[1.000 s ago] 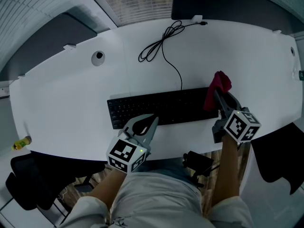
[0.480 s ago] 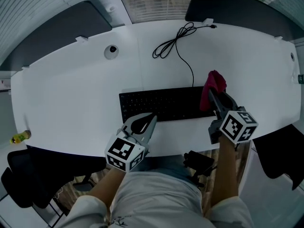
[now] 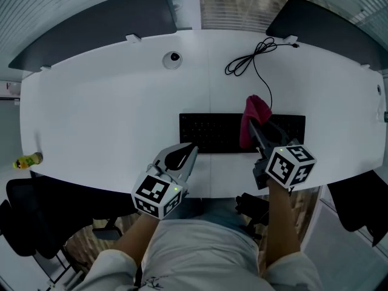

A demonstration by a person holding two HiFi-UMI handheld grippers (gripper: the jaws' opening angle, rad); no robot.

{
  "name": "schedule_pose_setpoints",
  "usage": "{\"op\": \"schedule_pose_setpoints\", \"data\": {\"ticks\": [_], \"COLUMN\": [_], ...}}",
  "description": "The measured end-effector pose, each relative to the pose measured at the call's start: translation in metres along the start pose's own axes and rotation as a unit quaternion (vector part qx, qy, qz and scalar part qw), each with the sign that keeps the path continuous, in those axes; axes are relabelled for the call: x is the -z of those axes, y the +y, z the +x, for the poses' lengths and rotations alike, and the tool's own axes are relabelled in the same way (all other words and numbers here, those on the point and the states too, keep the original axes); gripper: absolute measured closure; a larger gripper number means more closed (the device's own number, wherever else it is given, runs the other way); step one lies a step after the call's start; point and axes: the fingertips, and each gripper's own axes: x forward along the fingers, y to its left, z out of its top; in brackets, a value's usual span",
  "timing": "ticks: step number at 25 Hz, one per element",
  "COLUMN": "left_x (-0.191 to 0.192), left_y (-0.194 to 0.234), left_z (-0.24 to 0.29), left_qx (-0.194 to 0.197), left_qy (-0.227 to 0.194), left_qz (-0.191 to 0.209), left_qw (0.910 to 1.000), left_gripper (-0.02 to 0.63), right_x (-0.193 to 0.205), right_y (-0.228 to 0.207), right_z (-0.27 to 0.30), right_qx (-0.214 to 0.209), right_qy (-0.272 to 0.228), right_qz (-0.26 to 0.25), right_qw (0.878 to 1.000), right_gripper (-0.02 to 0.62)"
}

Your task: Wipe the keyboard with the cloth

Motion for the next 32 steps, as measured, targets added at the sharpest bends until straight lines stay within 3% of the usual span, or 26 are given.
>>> {"op": "schedule_pose_setpoints", "data": {"ticks": [15, 32], "left_x": [0.014, 0.023], "left_y": [0.055, 0.079], "left_z": [-0.05, -0.064], "left_qx": [-0.029, -0.022], "left_qy": [-0.01, -0.001], "left_qz": [-0.021, -0.023], "left_qw": [0.9993, 0.9995], "left_gripper": [0.595, 0.595], "right_x": [0.046, 0.076], "right_y": [0.113, 0.146], "right_z": [0.076, 0.111], "right_qx": [-0.074, -0.085], "right_qy": [0.058, 0.087], "right_qz": [-0.019, -0.026], "right_qw": [0.995, 0.992], "right_gripper": [0.532, 0.532]}}
